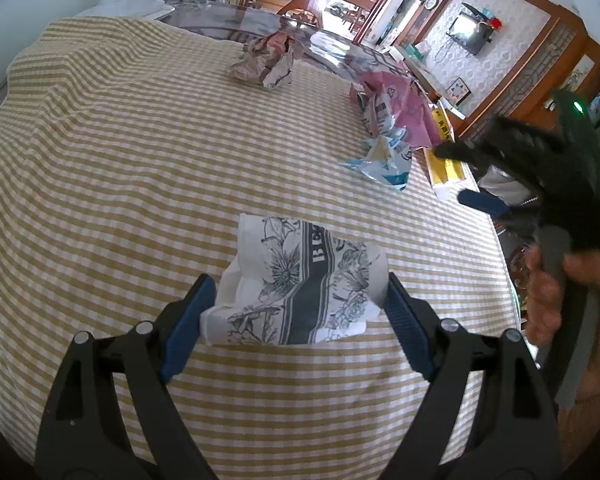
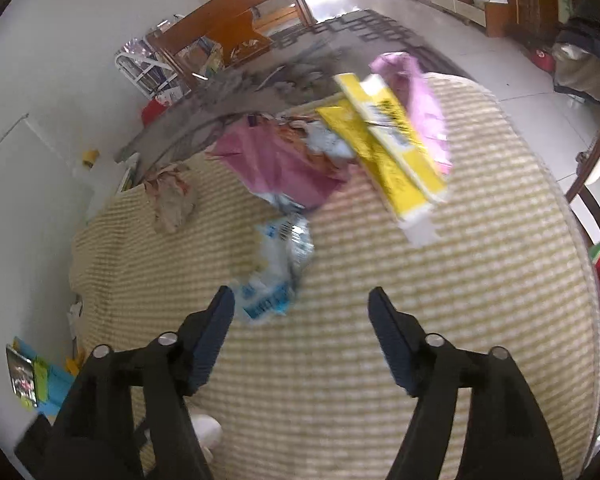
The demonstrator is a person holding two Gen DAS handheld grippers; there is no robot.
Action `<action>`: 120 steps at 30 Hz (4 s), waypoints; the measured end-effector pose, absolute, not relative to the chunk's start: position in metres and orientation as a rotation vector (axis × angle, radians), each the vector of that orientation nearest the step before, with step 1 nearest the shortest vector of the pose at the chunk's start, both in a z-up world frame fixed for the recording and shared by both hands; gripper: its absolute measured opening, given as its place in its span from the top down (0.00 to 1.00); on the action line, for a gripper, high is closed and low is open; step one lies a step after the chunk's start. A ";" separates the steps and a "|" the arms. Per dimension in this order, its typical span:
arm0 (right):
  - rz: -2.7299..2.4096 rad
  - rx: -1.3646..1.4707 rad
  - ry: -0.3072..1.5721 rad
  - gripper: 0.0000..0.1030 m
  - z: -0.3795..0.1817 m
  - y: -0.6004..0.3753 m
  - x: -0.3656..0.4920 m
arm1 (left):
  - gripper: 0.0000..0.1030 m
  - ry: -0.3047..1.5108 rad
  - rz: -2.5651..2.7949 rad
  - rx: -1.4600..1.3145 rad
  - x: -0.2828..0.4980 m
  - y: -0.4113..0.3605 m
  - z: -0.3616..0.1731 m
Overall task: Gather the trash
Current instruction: 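Grasp the white-blue milk pouch with the right tool while the left holds the paper cup, then carry the cup and milk pouch over the red bucket and open both tools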
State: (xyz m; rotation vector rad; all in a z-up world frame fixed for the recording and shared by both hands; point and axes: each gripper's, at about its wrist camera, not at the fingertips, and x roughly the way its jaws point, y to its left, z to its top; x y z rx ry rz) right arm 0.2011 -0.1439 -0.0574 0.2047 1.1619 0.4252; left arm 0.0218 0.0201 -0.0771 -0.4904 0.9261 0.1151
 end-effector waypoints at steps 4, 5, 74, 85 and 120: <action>0.394 0.141 1.156 0.24 -0.071 -0.116 0.211 | 0.21 0.926 0.112 -0.489 0.023 0.020 -0.078; 0.394 0.124 1.161 0.24 -0.074 -0.110 0.212 | 0.21 0.924 0.110 -0.490 0.023 0.020 -0.077; 0.251 0.269 0.834 0.51 0.001 -0.399 0.038 | 0.21 0.756 -0.142 -0.214 0.018 -0.136 0.017; 0.223 0.352 0.818 0.50 0.002 -0.425 0.042 | 0.21 0.813 -0.216 -0.193 0.029 -0.172 0.005; -0.015 0.514 0.817 0.24 -0.016 -0.522 0.100 | 0.08 0.899 -0.354 -0.285 0.137 -0.231 -0.036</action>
